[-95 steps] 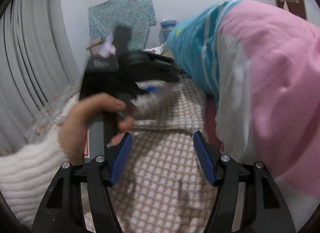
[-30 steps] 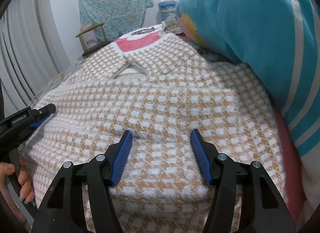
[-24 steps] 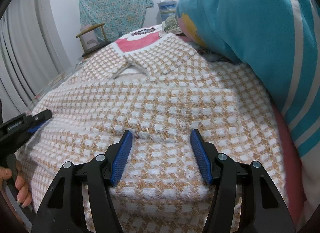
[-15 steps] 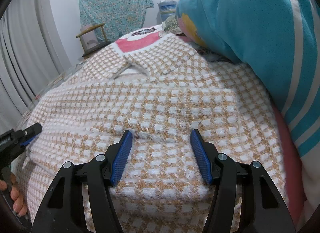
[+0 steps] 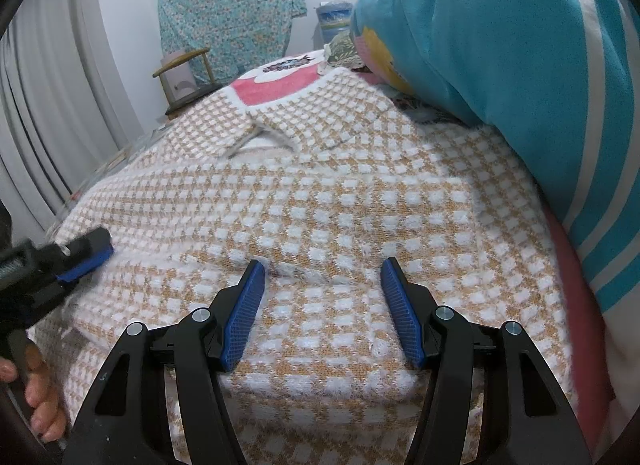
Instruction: Fold large clothes
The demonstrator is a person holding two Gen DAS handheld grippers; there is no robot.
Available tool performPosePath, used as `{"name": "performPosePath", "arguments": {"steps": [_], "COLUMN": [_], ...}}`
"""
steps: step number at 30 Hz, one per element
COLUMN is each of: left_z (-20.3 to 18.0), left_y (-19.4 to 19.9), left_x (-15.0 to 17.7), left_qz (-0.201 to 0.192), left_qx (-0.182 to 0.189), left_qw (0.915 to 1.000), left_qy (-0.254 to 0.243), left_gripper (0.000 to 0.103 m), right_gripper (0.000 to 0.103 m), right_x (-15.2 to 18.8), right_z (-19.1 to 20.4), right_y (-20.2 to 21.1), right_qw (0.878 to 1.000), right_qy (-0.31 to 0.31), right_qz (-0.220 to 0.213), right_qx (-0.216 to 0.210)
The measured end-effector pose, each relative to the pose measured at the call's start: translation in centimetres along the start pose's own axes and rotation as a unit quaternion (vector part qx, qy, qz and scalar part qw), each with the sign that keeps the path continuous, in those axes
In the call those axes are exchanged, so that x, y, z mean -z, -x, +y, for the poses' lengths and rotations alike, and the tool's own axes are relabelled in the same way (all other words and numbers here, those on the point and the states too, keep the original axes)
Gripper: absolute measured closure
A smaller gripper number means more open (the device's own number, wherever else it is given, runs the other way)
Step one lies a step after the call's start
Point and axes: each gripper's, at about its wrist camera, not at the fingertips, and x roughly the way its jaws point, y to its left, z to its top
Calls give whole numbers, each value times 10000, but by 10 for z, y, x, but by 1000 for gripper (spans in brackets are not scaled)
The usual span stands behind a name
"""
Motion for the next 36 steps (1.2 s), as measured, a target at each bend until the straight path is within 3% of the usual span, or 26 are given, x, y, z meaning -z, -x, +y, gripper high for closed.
{"name": "performPosePath", "arguments": {"steps": [2,6,14,16,19,22,24,26,29,32,36], "left_z": [19,55,50,45,14,-7,-17,-20,-5,20,16], "left_y": [5,29,35,38,51,48,36,12,-2,4,11], "left_x": [-2,-1,3,3,3,-3,-8,-11,0,7,11], "left_qz": [5,-295,-393,-459,-941,-1009,-786,-310,-150,-237,-343], "left_qx": [153,229,-20,-260,-1251,-716,-283,265,176,473,159], "left_qw": [9986,9917,9933,9936,9864,9921,9965,9991,9990,9941,9958], "left_qy": [515,1227,1083,1003,490,190,90,107,380,946,828], "left_gripper": [100,100,100,100,101,101,101,101,101,100,100], "right_gripper": [47,47,47,47,47,47,47,47,47,47,47], "right_x": [0,-1,-1,-1,0,0,-1,0,0,-1,0], "right_z": [0,1,1,2,2,1,1,1,1,1,1], "right_y": [0,0,0,-1,-1,-2,-1,-1,-2,-2,-2], "right_qw": [10000,10000,10000,10000,10000,10000,10000,10000,10000,10000,10000], "right_qy": [-8,-5,-7,-7,-16,-9,-12,-9,-9,-6,-22], "right_qz": [1,-4,-5,-5,-10,-8,-7,-9,-11,-11,-12], "right_qx": [-8,-6,-2,0,-6,-2,-8,-4,-6,0,-16]}}
